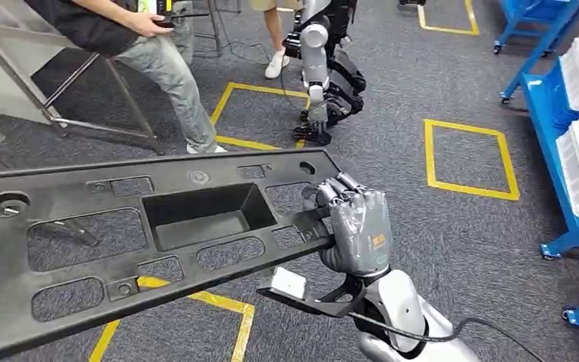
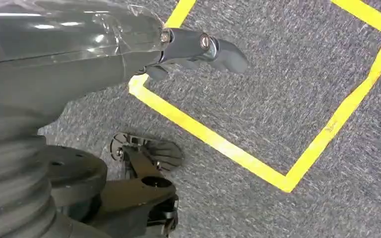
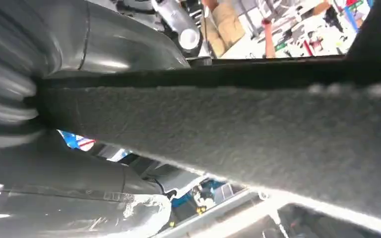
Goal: Take the parts from the cabinet and place them on the table.
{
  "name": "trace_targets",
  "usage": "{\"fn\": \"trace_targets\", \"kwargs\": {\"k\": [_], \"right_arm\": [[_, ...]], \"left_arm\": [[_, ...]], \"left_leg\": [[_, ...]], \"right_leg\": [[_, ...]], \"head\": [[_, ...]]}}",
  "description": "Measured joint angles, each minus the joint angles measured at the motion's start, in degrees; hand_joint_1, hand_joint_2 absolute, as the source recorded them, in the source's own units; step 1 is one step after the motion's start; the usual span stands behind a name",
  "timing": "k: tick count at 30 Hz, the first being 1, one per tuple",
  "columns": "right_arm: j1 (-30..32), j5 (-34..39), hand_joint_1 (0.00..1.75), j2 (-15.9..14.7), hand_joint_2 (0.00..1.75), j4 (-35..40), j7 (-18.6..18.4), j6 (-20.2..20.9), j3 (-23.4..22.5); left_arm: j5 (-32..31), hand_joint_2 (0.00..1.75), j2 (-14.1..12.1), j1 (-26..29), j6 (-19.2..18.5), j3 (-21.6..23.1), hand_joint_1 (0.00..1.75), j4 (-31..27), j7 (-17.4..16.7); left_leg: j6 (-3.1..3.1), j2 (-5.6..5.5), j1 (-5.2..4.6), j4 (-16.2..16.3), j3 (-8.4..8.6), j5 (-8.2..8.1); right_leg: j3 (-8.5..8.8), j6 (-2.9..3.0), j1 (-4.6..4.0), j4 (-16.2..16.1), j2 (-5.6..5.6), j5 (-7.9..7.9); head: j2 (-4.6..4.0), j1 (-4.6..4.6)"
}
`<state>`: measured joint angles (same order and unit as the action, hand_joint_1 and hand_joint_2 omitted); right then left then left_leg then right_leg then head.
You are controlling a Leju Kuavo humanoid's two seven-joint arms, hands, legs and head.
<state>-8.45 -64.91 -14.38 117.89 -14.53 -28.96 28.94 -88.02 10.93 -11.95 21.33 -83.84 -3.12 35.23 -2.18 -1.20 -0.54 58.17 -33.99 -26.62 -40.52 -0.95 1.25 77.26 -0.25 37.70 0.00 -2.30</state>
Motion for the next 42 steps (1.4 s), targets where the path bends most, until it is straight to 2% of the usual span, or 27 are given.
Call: {"fn": "trace_targets", "kwargs": {"k": [1,2,4,5,8,10,12,14,15,16,17,19,20,24,25,26,27,28,30,31,32,34,35,36,39,40,42], "right_arm": [[0.01,0.07,1.75,-0.02,1.75,-0.02,0.0,0.04,0.0],[-0.01,0.07,1.75,-0.04,1.75,-0.02,0.02,0.11,0.0],[-0.11,0.07,1.75,-0.04,1.75,0.0,0.13,0.15,0.0],[-0.28,0.11,1.75,-0.04,1.75,-0.02,0.15,0.17,0.0],[-0.31,0.15,1.75,0.0,1.75,0.0,0.13,0.15,0.0],[-0.36,0.13,1.75,0.0,1.75,0.0,0.11,0.15,0.0],[-0.35,0.15,1.75,0.0,1.75,0.0,0.11,0.13,0.0],[-0.3,0.17,1.75,0.0,1.75,0.0,0.09,0.13,0.0],[-0.3,0.15,1.75,0.0,1.75,0.0,0.09,0.13,0.0],[-0.28,0.15,1.75,0.0,1.75,0.0,0.09,0.13,0.0],[-0.28,0.15,1.75,0.0,1.75,0.0,0.09,0.13,0.0],[-0.32,0.15,1.75,0.02,1.75,0.0,0.09,0.13,0.0],[-0.36,0.17,1.75,0.04,1.75,0.0,0.09,0.11,0.0],[-0.51,0.24,1.75,0.13,1.75,-0.02,0.17,0.11,0.0],[-0.56,0.26,1.75,0.13,1.75,0.0,0.17,0.11,0.0],[-0.57,0.28,1.75,0.13,1.75,-0.02,0.17,0.11,0.0],[-0.79,0.28,1.75,0.13,1.75,-0.02,0.19,0.09,0.0],[-0.82,0.31,1.75,0.13,1.75,-0.02,0.24,0.11,0.0],[-0.68,0.46,1.75,0.15,1.75,-0.02,0.22,0.11,0.0],[-0.68,0.52,1.75,0.15,1.75,-0.02,0.22,0.13,0.0],[-0.69,0.57,1.75,0.15,1.75,-0.02,0.24,0.15,0.0],[-0.86,0.59,1.75,0.15,1.75,-0.02,0.35,0.15,0.0],[-1.01,0.59,1.75,0.15,1.75,-0.02,0.37,0.15,0.0],[-1.1,0.59,1.75,0.2,1.75,-0.04,0.39,0.18,0.0],[-1.32,0.66,1.75,0.39,1.75,-0.06,0.44,0.2,0.0],[-1.46,0.63,1.75,0.48,1.75,-0.06,0.44,0.24,0.0],[-1.62,0.61,1.75,0.59,1.75,-0.06,0.57,0.31,0.0]], "left_arm": [[0.04,1.75,0.02,0.01,0.11,0.0,0.0,0.0,0.0],[0.09,1.75,0.02,-0.02,0.11,0.0,0.0,0.0,0.0],[0.09,1.75,0.02,-0.04,0.11,0.0,0.0,0.02,0.0],[0.11,1.75,0.02,-0.04,0.13,0.0,0.0,0.02,0.0],[-0.07,1.75,0.02,0.03,0.22,0.0,0.0,0.0,0.0],[-0.09,1.75,-0.03,0.03,0.24,0.0,0.0,0.0,0.0],[-0.13,1.75,-0.02,-0.07,0.24,0.0,0.0,0.02,0.0],[-0.15,1.75,-0.02,-0.03,0.24,0.0,0.0,0.02,0.0],[-0.15,1.75,-0.02,0.06,0.24,0.0,0.0,0.02,0.0],[-0.15,1.75,-0.02,0.14,0.24,0.0,0.0,0.0,0.0],[-0.15,1.75,-0.02,0.16,0.24,0.0,0.0,0.02,0.0],[-0.13,1.75,-0.02,0.1,0.24,0.0,0.0,0.02,0.0],[-0.09,1.75,-0.02,0.09,0.24,0.0,0.0,0.02,0.0],[0.11,1.75,-0.05,0.11,0.29,0.0,0.0,0.0,0.0],[0.09,1.75,-0.02,0.03,0.29,0.0,0.0,0.02,0.02],[0.09,1.75,-0.02,0.04,0.33,0.0,0.0,0.02,0.11],[0.11,1.75,-0.02,-0.04,0.37,0.0,0.0,0.0,0.13],[0.09,1.75,-0.02,-0.08,0.42,0.0,0.0,0.02,0.13],[-0.04,1.75,-0.02,-0.06,0.42,0.0,0.0,0.02,0.17],[-0.02,1.75,-0.02,-0.04,0.44,0.0,0.0,0.02,0.17],[-0.02,1.75,-0.02,-0.05,0.46,0.0,0.0,0.02,0.17],[-0.02,1.75,-0.02,-0.08,0.48,0.0,0.0,0.02,0.2],[0.0,1.75,-0.02,-0.07,0.53,0.0,0.0,0.02,0.22],[0.07,1.75,-0.02,-0.2,0.57,0.0,0.0,0.02,0.24],[0.13,1.75,-0.02,-0.13,0.74,0.0,0.0,0.02,0.35],[0.17,1.75,-0.02,-0.15,0.77,0.0,0.0,0.02,0.35],[0.28,1.75,-0.07,-0.3,0.79,0.0,0.0,0.02,0.39]], "left_leg": [[-0.01,-0.45,0.0,0.07,0.05,-0.03],[0.03,-0.95,0.04,0.19,0.09,-0.09],[0.47,-1.88,0.14,0.83,0.11,-0.51],[0.87,-2.15,-0.09,1.3,-0.31,-0.81],[1.64,-2.78,0.12,1.49,-0.63,-0.78],[2.24,-2.63,0.23,1.98,-0.52,-1.24],[3.11,-0.27,0.21,7.32,-2.84,-4.67],[3.66,0.36,0.65,16.08,-7.16,-8.48],[3.79,0.5,0.79,18.94,-8.66,-9.05],[3.84,0.59,0.93,18.76,-8.75,-8.19],[3.8,0.7,1.05,15.97,-7.46,-6.22],[3.52,1.59,1.12,5.78,-2.31,-1.22],[3.23,3.27,1.01,1.65,-0.7,-0.78],[1.88,2.19,-0.12,1.33,-0.91,-0.76],[1.31,1.75,0.31,0.33,-0.22,-0.28],[1.03,1.64,0.41,-0.06,0.09,-0.14],[0.46,1.5,0.45,-0.18,0.19,-0.08],[0.36,1.14,0.44,-0.17,0.2,-0.12],[0.15,0.46,0.24,-0.14,0.22,-0.25],[0.13,-0.14,0.17,-0.07,0.28,-0.27],[0.11,-0.62,0.16,-0.01,0.4,-0.33],[0.42,-1.69,0.22,0.37,0.71,-0.71],[0.68,-2.01,0.26,0.68,0.53,-1.02],[1.02,-2.31,-0.08,1.33,0.11,-1.24],[1.89,-3.15,0.41,0.97,-0.08,-1.02],[2.23,-3.39,0.36,1.07,-0.1,-1.17],[2.92,-0.84,0.31,4.66,-1.22,-3.53]], "right_leg": [[0.16,-0.02,0.02,-0.94,0.0,-1.51],[1.51,0.04,0.06,-4.42,0.02,-4.07],[5.88,0.19,0.24,-14.57,1.1,-9.46],[6.41,0.12,0.28,-16.1,2.51,-8.52],[6.34,0.83,-0.28,-16.4,1.54,-8.83],[6.71,1.74,0.14,-17.09,0.59,-9.29],[6.91,2.11,0.1,-17.25,-0.1,-9.23],[6.94,2.26,-0.05,-17.24,-1.01,-9.09],[6.92,2.26,-0.07,-17.23,-1.43,-9.05],[6.99,2.21,-0.06,-17.23,-1.81,-8.98],[7.11,2.12,-0.05,-17.23,-2.18,-8.88],[7.65,1.83,0.02,-17.23,-2.85,-8.55],[7.79,1.58,-0.03,-17.24,-3.09,-8.37],[8.16,0.25,-0.01,-17.68,-3.89,-8.22],[8.27,-0.21,0.08,-17.57,-3.98,-7.82],[8.32,-0.26,0.31,-16.52,-2.61,-7.11],[6.78,-0.09,0.24,-13.34,-1.22,-4.97],[4.55,-0.03,0.13,-8.78,-0.5,-2.68],[0.48,-0.13,0.04,-1.1,-0.01,-0.07],[-0.39,-0.09,0.04,-0.12,0.0,-0.81],[0.31,0.0,0.04,-2.09,0.01,-2.76],[4.51,0.35,0.08,-11.95,0.52,-8.64],[5.98,0.42,0.21,-16.11,1.86,-9.88],[6.38,0.2,0.1,-16.98,2.6,-9.14],[6.27,0.88,-0.33,-16.86,1.92,-9.23],[6.46,1.27,-0.05,-17.33,1.57,-9.48],[6.98,1.73,0.11,-17.72,0.56,-9.52]], "head": [[0.0,0.02],[0.0,-0.02],[0.0,-0.24],[0.0,-0.31],[0.0,-0.11],[0.0,-0.16],[0.0,0.61],[0.0,0.63],[0.0,0.63],[0.0,0.66],[0.0,0.66],[0.0,0.66],[0.0,0.66],[0.0,0.66],[0.0,0.63],[0.0,0.48],[0.0,0.53],[0.0,0.22],[0.0,0.0],[0.0,-0.11],[0.0,-0.11],[0.0,-0.37],[0.0,-0.5],[0.0,-0.46],[0.0,-0.35],[0.0,-0.39],[0.0,0.33]]}}
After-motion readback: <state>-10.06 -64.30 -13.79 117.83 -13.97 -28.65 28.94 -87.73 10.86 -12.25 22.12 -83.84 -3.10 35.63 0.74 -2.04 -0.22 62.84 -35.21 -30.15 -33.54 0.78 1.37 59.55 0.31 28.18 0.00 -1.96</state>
